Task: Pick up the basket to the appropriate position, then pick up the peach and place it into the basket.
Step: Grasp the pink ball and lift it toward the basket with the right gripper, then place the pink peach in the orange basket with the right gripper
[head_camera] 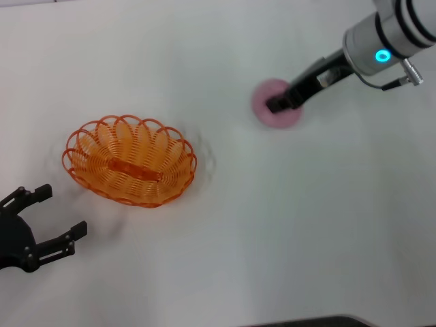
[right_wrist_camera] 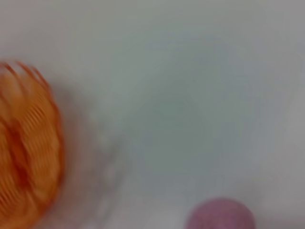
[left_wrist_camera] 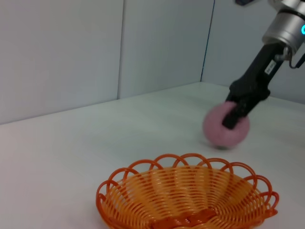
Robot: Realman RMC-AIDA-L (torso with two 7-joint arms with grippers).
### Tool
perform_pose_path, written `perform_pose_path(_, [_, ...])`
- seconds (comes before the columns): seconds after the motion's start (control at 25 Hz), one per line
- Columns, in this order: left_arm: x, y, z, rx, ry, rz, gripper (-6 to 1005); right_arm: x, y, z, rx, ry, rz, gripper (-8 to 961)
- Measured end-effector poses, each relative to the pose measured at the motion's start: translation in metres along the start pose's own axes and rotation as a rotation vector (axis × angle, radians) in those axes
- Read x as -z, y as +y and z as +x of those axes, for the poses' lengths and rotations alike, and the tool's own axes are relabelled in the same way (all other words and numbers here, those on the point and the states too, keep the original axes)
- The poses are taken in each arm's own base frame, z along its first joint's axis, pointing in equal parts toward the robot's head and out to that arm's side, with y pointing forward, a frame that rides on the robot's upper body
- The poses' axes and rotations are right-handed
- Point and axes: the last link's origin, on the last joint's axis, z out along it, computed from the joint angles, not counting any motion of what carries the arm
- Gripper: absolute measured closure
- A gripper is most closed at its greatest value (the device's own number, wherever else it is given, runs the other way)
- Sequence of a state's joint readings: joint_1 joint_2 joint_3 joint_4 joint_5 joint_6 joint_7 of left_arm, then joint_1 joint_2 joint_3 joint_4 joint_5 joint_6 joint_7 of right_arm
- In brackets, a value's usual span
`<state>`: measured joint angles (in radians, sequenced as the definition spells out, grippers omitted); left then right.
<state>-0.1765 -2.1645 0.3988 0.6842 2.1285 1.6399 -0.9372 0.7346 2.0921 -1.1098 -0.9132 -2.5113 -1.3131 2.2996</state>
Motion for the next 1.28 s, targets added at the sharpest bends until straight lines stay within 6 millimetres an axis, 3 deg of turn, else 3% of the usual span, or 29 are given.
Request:
perform_pose_path(0.28, [0.000, 0.000, 0.000, 0.000, 0.002, -0.001, 61, 0.029, 0.021, -0.015, 0.026, -0.286, -0.182, 708])
perform_pose_path(0.44, [0.000, 0.000, 0.001, 0.000, 0.005, 0.000, 62, 0.031, 0.026, -0.016, 0.031, -0.364, -0.241, 704])
perform_pose_path(0.88, [-0.001, -0.001, 0.002, -0.001, 0.012, -0.002, 61, -0.021, 0.060, -0.026, 0.099, -0.309, -0.405, 692])
perform_pose_path(1.28, [-0.001, 0.000, 0.003, 0.000, 0.016, -0.008, 62, -0.052, 0.095, -0.027, 0.236, -0.191, -0.432, 680])
